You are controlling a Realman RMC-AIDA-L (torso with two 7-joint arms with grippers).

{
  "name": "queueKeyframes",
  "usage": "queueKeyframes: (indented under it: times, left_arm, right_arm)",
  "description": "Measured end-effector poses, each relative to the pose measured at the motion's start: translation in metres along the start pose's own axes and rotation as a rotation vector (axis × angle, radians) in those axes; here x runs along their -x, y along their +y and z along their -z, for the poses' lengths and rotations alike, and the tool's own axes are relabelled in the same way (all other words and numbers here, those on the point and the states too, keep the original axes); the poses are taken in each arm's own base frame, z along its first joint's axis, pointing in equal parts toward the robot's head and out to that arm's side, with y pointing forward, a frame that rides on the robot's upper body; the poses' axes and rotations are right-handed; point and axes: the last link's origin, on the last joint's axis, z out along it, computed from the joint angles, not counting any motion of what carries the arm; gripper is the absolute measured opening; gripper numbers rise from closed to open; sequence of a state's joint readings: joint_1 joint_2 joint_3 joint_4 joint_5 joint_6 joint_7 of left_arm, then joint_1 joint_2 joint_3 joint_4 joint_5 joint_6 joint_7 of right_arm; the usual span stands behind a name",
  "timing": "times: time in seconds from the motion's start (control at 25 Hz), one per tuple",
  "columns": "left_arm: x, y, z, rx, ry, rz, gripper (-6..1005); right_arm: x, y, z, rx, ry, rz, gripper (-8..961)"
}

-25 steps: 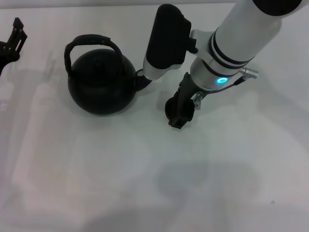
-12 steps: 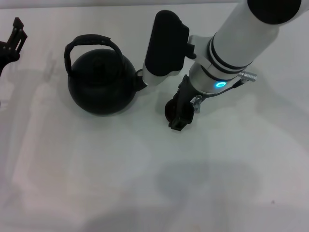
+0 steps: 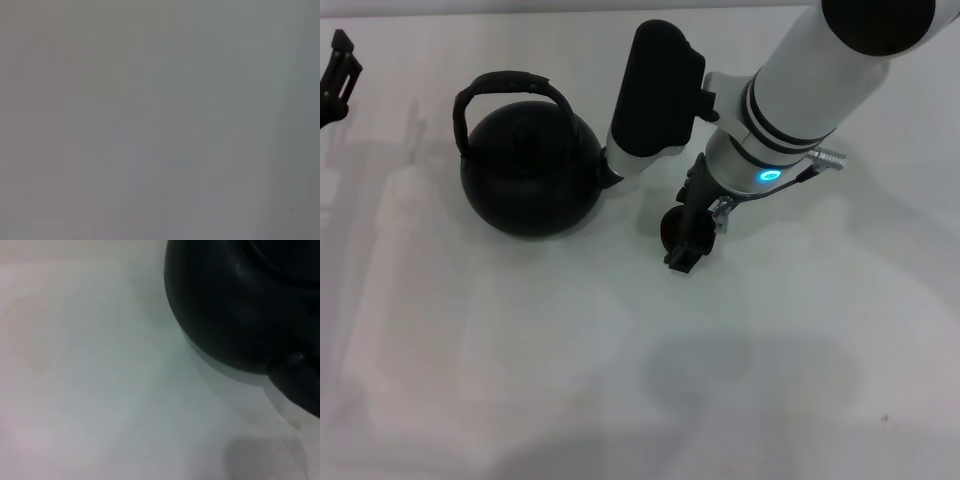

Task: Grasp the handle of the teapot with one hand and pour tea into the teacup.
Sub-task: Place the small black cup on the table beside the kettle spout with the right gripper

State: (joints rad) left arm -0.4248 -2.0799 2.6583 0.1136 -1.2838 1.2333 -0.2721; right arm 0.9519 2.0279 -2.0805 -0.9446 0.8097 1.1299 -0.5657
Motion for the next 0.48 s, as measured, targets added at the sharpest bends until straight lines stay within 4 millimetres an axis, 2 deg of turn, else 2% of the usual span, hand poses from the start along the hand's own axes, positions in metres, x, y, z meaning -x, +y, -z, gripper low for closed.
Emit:
queueKeyframes:
  times: [0.28, 0.48]
  left_arm:
    - [0.000, 0.000, 0.000, -0.003, 0.001, 0.000, 802]
    - [0.000, -0.002, 0.002, -0.006, 0.001, -0.001, 803]
  right_arm:
    - [0.006, 0.001, 0.009, 0.004, -0.051, -0.005, 854]
    - [-0.002, -0.009, 0.021, 0.019, -0.122, -0.065, 853]
